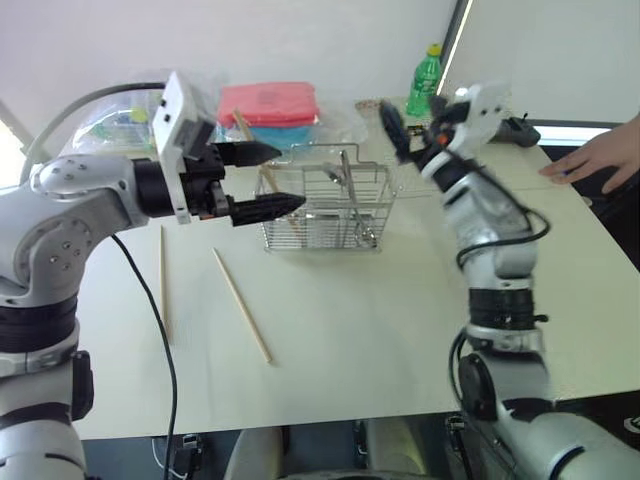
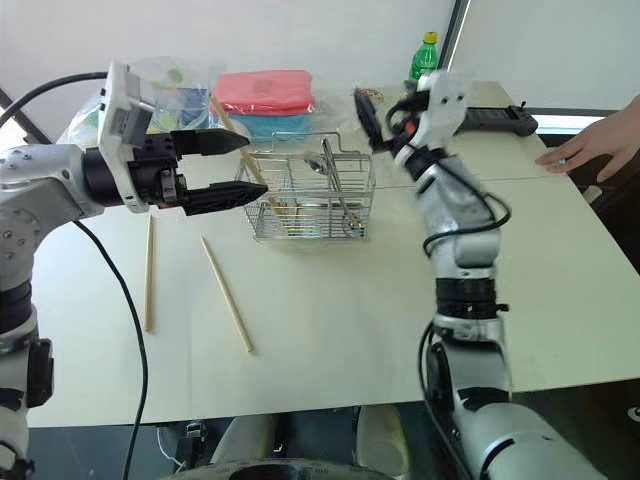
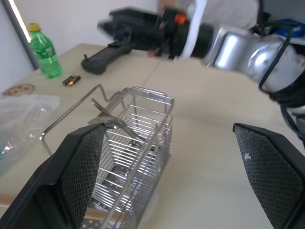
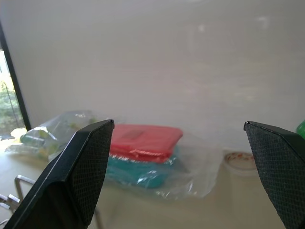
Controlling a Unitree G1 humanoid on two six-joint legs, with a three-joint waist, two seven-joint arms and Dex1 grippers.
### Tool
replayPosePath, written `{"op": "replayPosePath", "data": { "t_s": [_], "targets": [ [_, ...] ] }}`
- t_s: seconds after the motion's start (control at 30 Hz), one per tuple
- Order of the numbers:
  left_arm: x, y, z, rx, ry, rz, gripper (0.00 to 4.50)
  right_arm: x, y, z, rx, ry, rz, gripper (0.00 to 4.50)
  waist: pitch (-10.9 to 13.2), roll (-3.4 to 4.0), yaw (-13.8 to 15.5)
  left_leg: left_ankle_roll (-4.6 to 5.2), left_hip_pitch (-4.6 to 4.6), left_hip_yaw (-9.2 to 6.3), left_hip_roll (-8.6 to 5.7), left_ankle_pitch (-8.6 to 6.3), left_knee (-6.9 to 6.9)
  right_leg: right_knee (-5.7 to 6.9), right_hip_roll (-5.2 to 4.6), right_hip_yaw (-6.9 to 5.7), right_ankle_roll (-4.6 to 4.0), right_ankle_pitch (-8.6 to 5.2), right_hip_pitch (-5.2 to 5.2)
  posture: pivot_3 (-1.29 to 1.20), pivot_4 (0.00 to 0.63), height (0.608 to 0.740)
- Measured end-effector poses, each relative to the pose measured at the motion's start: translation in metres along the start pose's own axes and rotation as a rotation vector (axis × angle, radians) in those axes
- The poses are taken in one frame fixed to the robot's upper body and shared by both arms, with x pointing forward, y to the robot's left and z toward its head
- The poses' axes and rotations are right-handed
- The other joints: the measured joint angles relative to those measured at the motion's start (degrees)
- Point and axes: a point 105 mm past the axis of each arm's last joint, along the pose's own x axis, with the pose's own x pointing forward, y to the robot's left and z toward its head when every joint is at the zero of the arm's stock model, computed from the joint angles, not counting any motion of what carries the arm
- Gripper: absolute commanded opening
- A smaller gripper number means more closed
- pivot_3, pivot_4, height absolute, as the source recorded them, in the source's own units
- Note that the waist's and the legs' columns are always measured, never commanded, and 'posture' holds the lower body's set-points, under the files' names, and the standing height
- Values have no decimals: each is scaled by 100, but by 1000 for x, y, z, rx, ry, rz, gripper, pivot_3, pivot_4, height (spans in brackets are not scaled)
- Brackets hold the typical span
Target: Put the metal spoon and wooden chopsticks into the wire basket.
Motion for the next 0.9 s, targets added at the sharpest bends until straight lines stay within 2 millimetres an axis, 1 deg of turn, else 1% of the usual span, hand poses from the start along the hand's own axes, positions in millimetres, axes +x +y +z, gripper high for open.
{"op": "replayPosePath", "data": {
  "t_s": [0.07, 0.1, 0.13, 0.17, 0.23, 0.33, 0.37, 0.4, 0.43, 0.47, 0.5, 0.57, 0.6, 0.63, 0.73, 0.8, 0.9],
  "targets": [
    [-8, 13, 7, -19, -41, 100, 4500, 2, -5, 36, -50, 14, 63, 4459, 5, -4, -5, 1, 4, -1, 1, -1, -7, -2, 0, -1, 0, -1, 0, 0, 150, 699],
    [-13, 19, 9, -29, -54, 152, 4500, 0, -6, 49, -70, 32, 99, 4459, 5, -4, -1, 1, 8, -1, 1, -1, -14, -3, 1, -1, 0, -2, 2, 0, 150, 699],
    [-20, 29, 10, -47, -61, 229, 4500, -4, -6, 60, -91, 82, 144, 4459, 4, -7, 4, 2, 10, 0, 0, -1, -18, -4, 0, -1, 1, -2, 3, 0, 150, 699],
    [-30, 41, 7, -70, -58, 328, 4500, -9, -6, 66, -100, 150, 185, 4459, -1, -16, 2, 2, 14, 1, 0, -1, -26, -7, 0, -1, 1, -2, 5, 0, 150, 699],
    [-49, 62, -9, -129, -4, 500, 4500, -21, -7, 63, -94, 285, 227, 4459, -2, -26, -9, 4, 17, 2, 1, -2, -27, -7, 0, 0, 3, -3, 8, 0, 150, 699],
    [-77, 85, -40, -229, 96, 726, 4500, -39, 2, 43, -50, 474, 294, 4459, 10, -48, -15, 3, 13, 3, 0, -2, -25, -7, -2, 0, 3, -2, 4, 0, 150, 699],
    [-82, 88, -45, -250, 118, 769, 4500, -46, 4, 38, -58, 513, 315, 4459, 14, -55, -4, 2, 8, 3, 0, -3, -26, -8, -2, 0, 4, -3, 1, 0, 150, 699],
    [-91, 92, -54, -288, 159, 828, 4500, -59, 10, 30, -83, 574, 363, 4459, 16, -59, 29, 2, 8, 2, 0, -3, -26, -10, -2, -1, 5, -3, 2, 0, 150, 699],
    [-98, 94, -59, -310, 180, 868, 4500, -65, 14, 26, -91, 600, 392, 4459, 17, -61, 49, 1, 8, 3, 0, -3, -26, -11, -4, 0, 7, -4, 2, 0, 150, 699],
    [-107, 97, -69, -335, 234, 932, 4500, -77, 19, 22, -106, 636, 445, 4459, 18, -61, 103, 1, 7, 6, -1, -4, -26, -16, -4, 0, 9, -5, 2, 0, 150, 699],
    [-119, 99, -83, -372, 308, 1003, 4500, -89, 25, 19, -107, 672, 504, 4459, 18, -61, 123, 0, 10, 9, -1, -4, -26, -15, -7, 0, 10, -5, 4, 0, 150, 699],
    [-137, 98, -110, -438, 437, 1104, 4500, -104, 33, 16, -122, 709, 583, 4459, 19, -66, 156, -2, 9, 10, -2, -4, -25, -17, -8, 0, 13, -6, 5, 0, 150, 699],
    [-142, 96, -121, -470, 480, 1130, 4500, -108, 35, 16, -130, 718, 605, 4459, 18, -72, 165, -4, 8, 10, -2, -4, -23, -17, -8, 0, 14, -7, 6, 0, 150, 699],
    [-142, 92, -135, -519, 526, 1150, 4500, -113, 37, 16, -131, 718, 635, 4459, 19, -79, 179, -10, 8, 10, -2, -1, -18, -17, -9, -1, 19, -10, 7, 0, 150, 699],
    [-134, 86, -151, -566, 577, 1149, 4500, -119, 44, 20, -117, 704, 693, 4459, 32, -103, 186, -25, 4, 9, -2, 6, -8, -17, -10, 0, 26, -14, 8, 0, 150, 699],
    [-125, 80, -164, -595, 612, 1135, 4500, -124, 47, 22, -126, 703, 725, 4459, 31, -109, 191, -26, 7, 9, -2, 5, -2, -17, -11, 0, 25, -13, 13, 0, 150, 699],
    [-110, 74, -176, -604, 647, 1096, 4500, -125, 48, 22, -131, 697, 724, 4459, 30, -115, 200, -28, 7, 10, -2, 6, 0, -17, -13, 0, 22, -12, 13, 0, 150, 699]
  ]
}}
